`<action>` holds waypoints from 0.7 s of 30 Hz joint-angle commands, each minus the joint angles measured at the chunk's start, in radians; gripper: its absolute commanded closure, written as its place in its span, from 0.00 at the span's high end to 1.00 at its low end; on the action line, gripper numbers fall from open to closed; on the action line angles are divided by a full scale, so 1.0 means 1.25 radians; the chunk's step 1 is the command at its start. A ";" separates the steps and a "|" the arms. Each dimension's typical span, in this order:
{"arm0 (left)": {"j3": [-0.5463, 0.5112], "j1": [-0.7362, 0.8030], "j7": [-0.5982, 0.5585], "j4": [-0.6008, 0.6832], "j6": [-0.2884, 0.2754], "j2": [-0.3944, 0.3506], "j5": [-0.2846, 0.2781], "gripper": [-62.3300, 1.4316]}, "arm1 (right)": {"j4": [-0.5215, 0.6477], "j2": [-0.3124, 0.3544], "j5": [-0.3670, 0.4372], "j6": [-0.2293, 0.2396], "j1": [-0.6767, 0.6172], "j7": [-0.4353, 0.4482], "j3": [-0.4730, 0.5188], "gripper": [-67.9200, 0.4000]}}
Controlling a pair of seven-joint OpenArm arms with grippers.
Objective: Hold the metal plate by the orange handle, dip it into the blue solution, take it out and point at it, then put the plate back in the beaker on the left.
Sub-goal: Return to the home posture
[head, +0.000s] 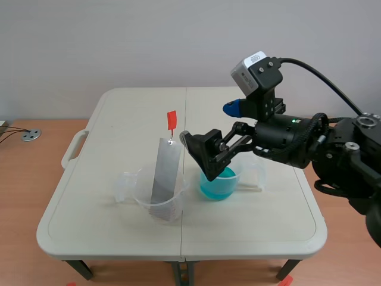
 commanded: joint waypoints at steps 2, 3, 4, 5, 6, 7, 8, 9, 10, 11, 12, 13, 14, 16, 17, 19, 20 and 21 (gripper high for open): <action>-0.032 -0.002 -0.023 0.063 0.006 0.000 -0.023 1.00 | 0.058 0.034 0.027 -0.016 -0.029 0.024 0.012 0.98; -0.044 -0.002 -0.024 0.084 0.006 0.000 -0.028 1.00 | 0.074 0.041 0.031 -0.021 -0.045 0.024 0.020 0.98; -0.052 -0.002 -0.024 0.106 0.006 0.001 -0.035 1.00 | 0.089 0.048 0.031 -0.022 -0.061 0.024 0.031 0.98; -0.058 -0.002 -0.024 0.127 0.006 0.001 -0.046 1.00 | 0.104 0.054 0.031 -0.022 -0.078 0.024 0.043 0.98; -0.061 -0.002 -0.024 0.147 0.006 0.003 -0.060 1.00 | 0.117 0.060 0.031 -0.024 -0.096 0.026 0.055 0.98; -0.062 -0.002 -0.025 0.166 0.010 0.005 -0.070 1.00 | 0.129 0.063 0.031 -0.025 -0.116 0.031 0.068 0.98; -0.062 -0.002 -0.029 0.186 0.015 0.008 -0.080 1.00 | 0.141 0.067 0.031 -0.027 -0.136 0.037 0.082 0.98; -0.062 -0.002 -0.035 0.205 0.019 0.014 -0.086 1.00 | 0.153 0.071 0.031 -0.027 -0.156 0.041 0.096 0.98; -0.062 -0.002 -0.042 0.224 0.026 0.023 -0.089 1.00 | 0.166 0.074 0.031 -0.027 -0.175 0.043 0.109 0.98; -0.062 -0.002 -0.044 0.243 0.030 0.034 -0.089 1.00 | 0.178 0.076 0.031 -0.028 -0.194 0.045 0.123 0.98; -0.062 -0.002 -0.046 0.262 0.038 0.048 -0.089 1.00 | 0.190 0.078 0.031 -0.028 -0.214 0.046 0.137 0.98; -0.062 -0.002 -0.049 0.281 0.039 0.066 -0.089 1.00 | 0.202 0.079 0.031 -0.029 -0.234 0.046 0.151 0.98; -0.062 -0.002 -0.053 0.299 0.039 0.086 -0.089 1.00 | 0.214 0.080 0.031 -0.031 -0.254 0.046 0.164 0.98; -0.062 -0.002 -0.061 0.333 0.039 0.126 -0.076 1.00 | 0.234 0.083 0.031 -0.039 -0.292 0.049 0.187 0.98; -0.062 -0.002 -0.064 0.349 0.039 0.146 -0.067 1.00 | 0.241 0.084 0.031 -0.039 -0.311 0.054 0.198 0.98; -0.061 -0.002 -0.066 0.381 0.039 0.179 -0.050 1.00 | 0.254 0.084 0.031 -0.039 -0.346 0.058 0.222 0.98; -0.060 -0.002 -0.066 0.393 0.039 0.192 -0.048 1.00 | 0.260 0.084 0.031 -0.039 -0.363 0.061 0.232 0.98; -0.059 -0.002 -0.066 0.404 0.039 0.202 -0.042 1.00 | 0.266 0.084 0.031 -0.040 -0.380 0.066 0.243 0.98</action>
